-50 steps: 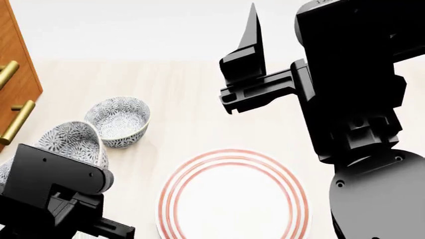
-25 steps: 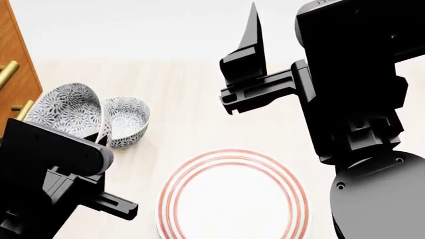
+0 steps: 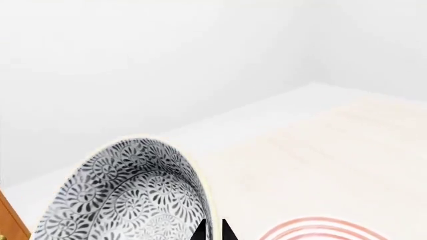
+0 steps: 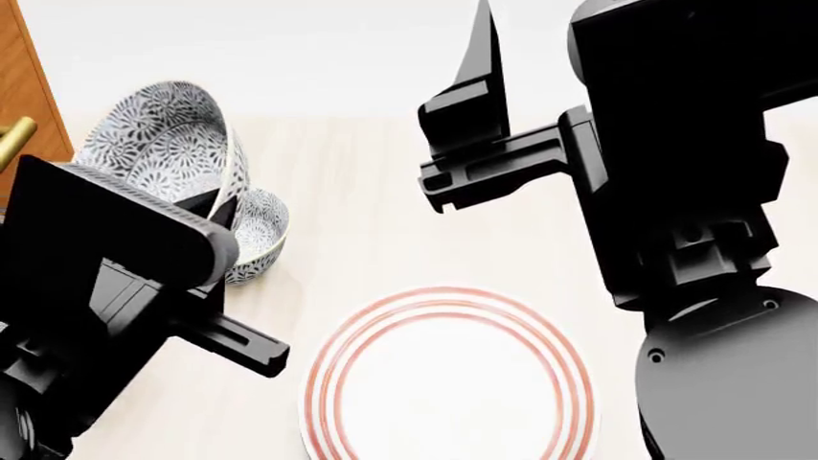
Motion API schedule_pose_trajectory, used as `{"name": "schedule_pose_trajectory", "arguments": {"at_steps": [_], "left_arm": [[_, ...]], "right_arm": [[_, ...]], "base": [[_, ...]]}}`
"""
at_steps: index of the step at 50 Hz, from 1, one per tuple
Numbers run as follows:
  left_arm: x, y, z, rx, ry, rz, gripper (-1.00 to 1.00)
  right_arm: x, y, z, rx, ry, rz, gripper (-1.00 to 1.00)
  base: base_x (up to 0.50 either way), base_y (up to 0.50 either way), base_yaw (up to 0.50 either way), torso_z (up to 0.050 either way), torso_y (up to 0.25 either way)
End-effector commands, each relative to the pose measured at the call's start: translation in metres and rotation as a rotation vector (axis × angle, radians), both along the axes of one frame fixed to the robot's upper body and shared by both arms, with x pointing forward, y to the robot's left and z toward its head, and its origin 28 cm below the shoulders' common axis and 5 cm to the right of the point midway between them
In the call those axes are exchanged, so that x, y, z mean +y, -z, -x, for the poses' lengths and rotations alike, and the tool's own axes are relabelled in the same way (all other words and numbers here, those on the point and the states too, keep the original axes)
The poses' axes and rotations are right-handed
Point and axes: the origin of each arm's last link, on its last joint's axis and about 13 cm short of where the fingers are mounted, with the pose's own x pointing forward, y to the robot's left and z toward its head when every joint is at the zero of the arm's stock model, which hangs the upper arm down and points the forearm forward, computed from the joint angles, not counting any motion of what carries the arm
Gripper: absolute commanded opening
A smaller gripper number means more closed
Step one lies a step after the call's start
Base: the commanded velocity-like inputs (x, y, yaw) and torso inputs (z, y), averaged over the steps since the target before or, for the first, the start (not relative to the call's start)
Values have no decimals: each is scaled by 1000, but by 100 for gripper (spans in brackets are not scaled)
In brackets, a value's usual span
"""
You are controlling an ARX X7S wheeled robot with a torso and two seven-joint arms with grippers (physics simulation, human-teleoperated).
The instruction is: Put the bowl at the front on the plate.
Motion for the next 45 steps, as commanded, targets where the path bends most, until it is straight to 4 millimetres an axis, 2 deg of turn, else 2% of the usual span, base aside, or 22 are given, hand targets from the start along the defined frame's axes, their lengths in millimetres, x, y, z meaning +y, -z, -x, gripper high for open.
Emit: {"name": "schedule_pose_trajectory", "arguments": {"at_steps": [1, 13, 34, 45], "left_arm": [[-3, -13, -7, -28, 27, -42, -100], [-8, -22, -19, -18, 50, -69, -100], [-15, -21, -46, -32, 72, -185, -100], [-25, -22, -62, -44, 92, -234, -100]], "right_arm": [[0, -1, 0, -8, -4, 0, 100], [-1, -1, 1, -17, -8, -2, 100], [0, 0, 2, -37, -28, 4, 100], [2, -8, 3, -67, -44, 14, 100]], "base": [[0, 0, 0, 0, 0], [0, 0, 0, 0, 0], [0, 0, 0, 0, 0], [0, 0, 0, 0, 1]]}}
